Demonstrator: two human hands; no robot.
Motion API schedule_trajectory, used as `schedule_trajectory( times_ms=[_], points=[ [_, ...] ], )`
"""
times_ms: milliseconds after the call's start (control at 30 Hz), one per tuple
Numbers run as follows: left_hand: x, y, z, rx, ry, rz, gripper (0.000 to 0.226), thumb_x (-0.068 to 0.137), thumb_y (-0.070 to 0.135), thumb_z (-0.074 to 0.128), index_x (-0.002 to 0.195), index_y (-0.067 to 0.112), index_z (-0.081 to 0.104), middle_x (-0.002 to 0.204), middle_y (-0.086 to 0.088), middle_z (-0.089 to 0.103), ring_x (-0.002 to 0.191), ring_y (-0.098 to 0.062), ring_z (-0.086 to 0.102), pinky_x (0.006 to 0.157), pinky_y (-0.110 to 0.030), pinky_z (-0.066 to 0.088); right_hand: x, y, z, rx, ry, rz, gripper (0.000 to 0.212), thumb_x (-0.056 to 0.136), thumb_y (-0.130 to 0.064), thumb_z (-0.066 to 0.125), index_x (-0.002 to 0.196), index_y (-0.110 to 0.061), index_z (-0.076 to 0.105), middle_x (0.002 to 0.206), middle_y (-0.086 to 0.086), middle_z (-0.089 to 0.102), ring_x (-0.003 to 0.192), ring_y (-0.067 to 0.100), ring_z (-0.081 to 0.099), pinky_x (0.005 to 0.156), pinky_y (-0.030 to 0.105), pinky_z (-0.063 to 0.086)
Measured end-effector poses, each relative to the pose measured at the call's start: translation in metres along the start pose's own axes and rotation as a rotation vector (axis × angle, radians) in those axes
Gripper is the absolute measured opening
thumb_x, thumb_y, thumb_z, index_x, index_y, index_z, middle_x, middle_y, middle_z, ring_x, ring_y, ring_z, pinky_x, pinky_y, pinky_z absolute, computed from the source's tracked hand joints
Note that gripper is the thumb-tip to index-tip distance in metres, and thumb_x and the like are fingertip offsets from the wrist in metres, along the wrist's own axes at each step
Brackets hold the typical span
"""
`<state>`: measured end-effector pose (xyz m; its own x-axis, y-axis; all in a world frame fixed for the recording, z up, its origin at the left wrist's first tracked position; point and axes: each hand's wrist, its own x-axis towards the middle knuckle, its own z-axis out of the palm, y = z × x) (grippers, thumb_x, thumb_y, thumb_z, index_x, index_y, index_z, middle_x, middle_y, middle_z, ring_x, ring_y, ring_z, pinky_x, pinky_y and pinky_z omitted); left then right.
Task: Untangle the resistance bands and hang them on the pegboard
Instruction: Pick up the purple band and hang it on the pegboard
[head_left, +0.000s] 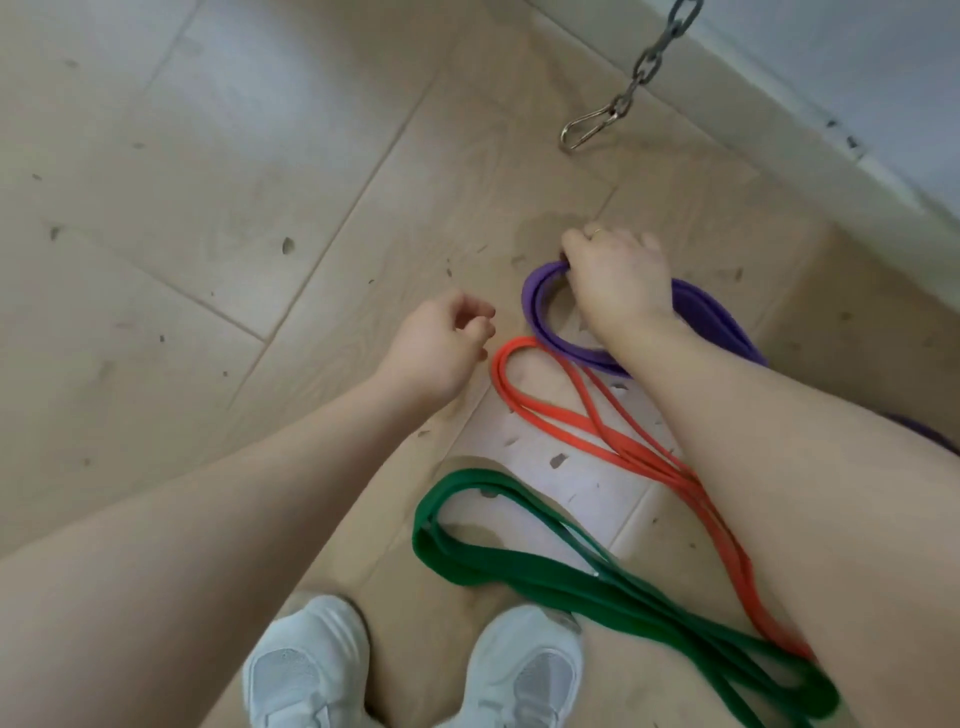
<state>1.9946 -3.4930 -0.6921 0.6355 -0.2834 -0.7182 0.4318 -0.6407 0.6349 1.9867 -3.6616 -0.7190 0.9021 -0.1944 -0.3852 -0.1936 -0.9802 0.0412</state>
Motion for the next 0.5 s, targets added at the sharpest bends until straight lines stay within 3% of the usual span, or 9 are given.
schedule_trajectory(
  times_ms=[167,233,333,500],
  points=[
    [-0.056,0.052,-0.005,-0.003,0.002,0.012,0.019,0.094,0.014,0.045,0.107,0.015,0.059,0.098,-0.003,0.064,0.084,-0.021,0.063,0.076,-0.027,0.048,-0.05,0.016,-0.086,0.156,-0.076,0.055,0.025,0.088,-0.009,0.048,0.113,-0.007,0.046,0.111,0.014,0.053,0.108,0.033,0.047,0.072,0.032,0.024],
    [-0.088,0.084,-0.006,0.005,-0.045,0.052,0.018,0.093,0.015,0.05,0.109,0.014,0.059,0.096,-0.001,0.062,0.085,-0.021,0.062,0.068,-0.023,0.044,-0.081,0.031,-0.135,0.191,-0.081,0.051,0.027,0.085,-0.016,0.054,0.11,-0.009,0.047,0.106,0.014,0.051,0.104,0.034,0.048,0.071,0.033,0.029],
    [-0.142,0.138,-0.009,0.053,-0.128,0.181,0.027,0.09,0.019,0.058,0.117,0.015,0.057,0.11,0.002,0.059,0.09,-0.019,0.059,0.077,-0.021,0.042,-0.131,0.062,-0.217,0.25,-0.103,0.07,0.027,0.083,-0.025,0.059,0.106,-0.016,0.05,0.103,0.006,0.055,0.1,0.029,0.052,0.072,0.036,0.042],
    [-0.237,0.251,-0.024,0.093,-0.274,0.355,0.046,0.087,0.024,0.063,0.13,0.02,0.048,0.127,0.004,0.053,0.091,-0.013,0.056,0.078,-0.019,0.039,-0.223,0.107,-0.361,0.549,-0.102,0.184,0.028,0.076,-0.011,0.065,0.094,-0.027,0.051,0.099,-0.004,0.062,0.083,0.014,0.057,0.079,0.035,0.047]
  ],
)
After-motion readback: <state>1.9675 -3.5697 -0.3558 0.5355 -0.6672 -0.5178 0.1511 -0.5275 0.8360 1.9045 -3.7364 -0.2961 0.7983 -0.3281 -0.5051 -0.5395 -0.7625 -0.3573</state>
